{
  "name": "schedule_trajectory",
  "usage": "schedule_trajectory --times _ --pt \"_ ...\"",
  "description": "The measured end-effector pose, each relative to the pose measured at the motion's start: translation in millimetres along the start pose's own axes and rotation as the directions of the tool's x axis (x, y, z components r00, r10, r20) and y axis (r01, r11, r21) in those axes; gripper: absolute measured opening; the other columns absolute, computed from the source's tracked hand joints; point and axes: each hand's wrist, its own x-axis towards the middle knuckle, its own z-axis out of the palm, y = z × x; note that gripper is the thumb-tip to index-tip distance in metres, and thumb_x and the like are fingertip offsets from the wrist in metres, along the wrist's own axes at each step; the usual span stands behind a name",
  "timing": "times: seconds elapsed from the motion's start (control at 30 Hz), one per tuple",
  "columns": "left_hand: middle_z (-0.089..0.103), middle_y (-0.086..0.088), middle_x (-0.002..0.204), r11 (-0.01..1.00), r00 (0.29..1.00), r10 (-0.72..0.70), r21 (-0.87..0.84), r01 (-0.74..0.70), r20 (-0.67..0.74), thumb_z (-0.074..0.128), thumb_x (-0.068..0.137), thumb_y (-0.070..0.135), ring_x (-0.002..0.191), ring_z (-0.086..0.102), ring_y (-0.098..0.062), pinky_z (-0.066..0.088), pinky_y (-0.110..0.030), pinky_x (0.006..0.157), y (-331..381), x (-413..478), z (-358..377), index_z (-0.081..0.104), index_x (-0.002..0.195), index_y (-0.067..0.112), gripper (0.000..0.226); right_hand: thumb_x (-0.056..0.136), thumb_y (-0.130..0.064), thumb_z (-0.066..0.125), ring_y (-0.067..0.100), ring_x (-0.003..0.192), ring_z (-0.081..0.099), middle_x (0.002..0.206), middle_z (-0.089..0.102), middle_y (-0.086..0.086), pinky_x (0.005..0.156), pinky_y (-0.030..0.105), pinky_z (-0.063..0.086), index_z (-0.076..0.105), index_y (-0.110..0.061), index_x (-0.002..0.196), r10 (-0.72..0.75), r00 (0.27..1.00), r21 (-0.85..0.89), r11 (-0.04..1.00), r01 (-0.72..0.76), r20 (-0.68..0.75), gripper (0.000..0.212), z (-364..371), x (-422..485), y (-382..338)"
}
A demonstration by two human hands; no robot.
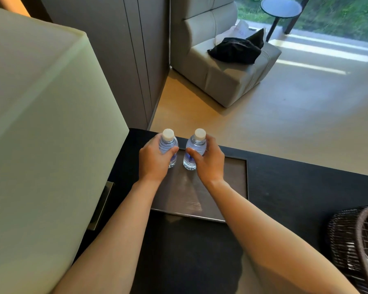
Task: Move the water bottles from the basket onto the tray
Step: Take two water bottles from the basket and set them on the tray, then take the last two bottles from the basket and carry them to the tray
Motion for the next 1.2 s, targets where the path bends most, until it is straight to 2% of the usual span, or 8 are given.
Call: schedule_trajectory --times 0.27,0.43,0.57,0.73,0.8,0.9,1.0,1.2 --pt "0.074 -0.003 0.118 0.999 0.999 0.033 -0.018 -0.033 0.007 0.084 0.085 0.022 0.102 0.063 -0.007 0.049 -0.018 0.086 -0.4 12.5 10.2 0.068 0.129 0.012 0.048 0.08 -0.021 0.087 0.017 0.109 0.065 0.122 0.069 0.0 0.095 0.041 0.056 0.057 -0.021 0.131 -0.028 1.0 -0.015 0.999 0.028 -0.001 0.058 11.6 10.0 1.2" --pt "0.071 -0.004 0.127 1.0 1.0 0.021 -0.015 -0.021 0.002 0.084 0.085 0.027 0.115 0.067 -0.016 0.053 -0.026 0.094 -9.2 12.0 12.5 0.064 0.135 0.014 0.056 0.079 -0.024 0.088 0.016 0.11 0.065 0.122 0.068 -0.003 0.095 0.042 0.057 0.056 -0.025 0.13 -0.031 0.999 -0.01 0.999 0.031 -0.004 0.06 8.2 5.9 4.0" --pt "0.069 -0.005 0.132 1.0 1.0 -0.004 -0.024 0.005 0.027 0.084 0.085 0.027 0.121 0.066 -0.02 0.057 -0.041 0.103 -8.1 9.7 12.8 0.06 0.141 0.013 0.062 0.079 -0.026 0.089 0.013 0.112 0.063 0.127 0.067 -0.002 0.098 0.038 0.055 0.053 -0.021 0.136 -0.023 1.0 -0.021 1.0 0.023 0.02 0.068 5.2 4.0 1.1" --pt "0.046 -0.012 0.161 0.996 0.993 -0.089 0.008 0.089 0.078 0.082 0.087 0.031 0.15 0.042 -0.027 0.033 -0.032 0.115 -0.9 -0.3 10.4 0.036 0.16 0.01 0.089 0.081 -0.027 0.088 0.018 0.133 0.054 0.144 0.06 0.005 0.106 0.029 0.042 0.045 -0.015 0.15 0.032 0.995 -0.083 0.996 -0.024 0.092 0.082 -8.6 -5.7 0.0" --pt "0.04 -0.012 0.165 0.991 0.99 -0.128 0.032 0.126 0.066 0.079 0.089 0.035 0.154 0.036 -0.028 0.032 -0.036 0.118 1.6 -12.2 6.4 0.033 0.161 0.01 0.09 0.084 -0.03 0.085 0.022 0.139 0.05 0.15 0.056 0.007 0.112 0.032 0.041 0.042 -0.012 0.152 0.05 0.993 -0.132 0.991 -0.035 0.109 0.083 -20.9 -17.6 4.1" --pt "0.039 -0.012 0.165 0.983 0.982 -0.18 0.05 0.177 0.06 0.076 0.091 0.037 0.152 0.039 -0.028 0.036 -0.04 0.117 9.1 -44.1 1.9 0.033 0.161 0.011 0.087 0.087 -0.038 0.08 0.023 0.143 0.047 0.154 0.052 0.008 0.116 0.038 0.039 0.042 -0.012 0.153 0.079 0.989 -0.223 0.974 -0.051 0.121 0.081 -48.4 -44.6 14.5" --pt "0.047 -0.013 0.157 0.972 0.971 -0.23 0.067 0.226 0.059 0.074 0.093 0.037 0.143 0.048 -0.027 0.041 -0.035 0.107 21.3 -92.9 4.8 0.04 0.158 0.011 0.078 0.09 -0.043 0.075 0.021 0.14 0.049 0.151 0.054 0.006 0.115 0.038 0.041 0.045 -0.015 0.151 0.115 0.986 -0.275 0.958 -0.078 0.12 0.073 -88.2 -82.5 27.8" --pt "0.066 -0.009 0.132 0.958 0.937 -0.276 0.137 0.251 0.216 0.072 0.094 0.038 0.121 0.064 -0.023 0.046 -0.028 0.092 54.3 -226.4 33.8 0.057 0.142 0.008 0.058 0.095 -0.048 0.066 0.026 0.129 0.059 0.139 0.061 0.009 0.107 0.042 0.048 0.05 -0.013 0.146 0.227 0.965 -0.395 0.905 -0.157 0.135 0.064 -196.9 -182.0 68.5"
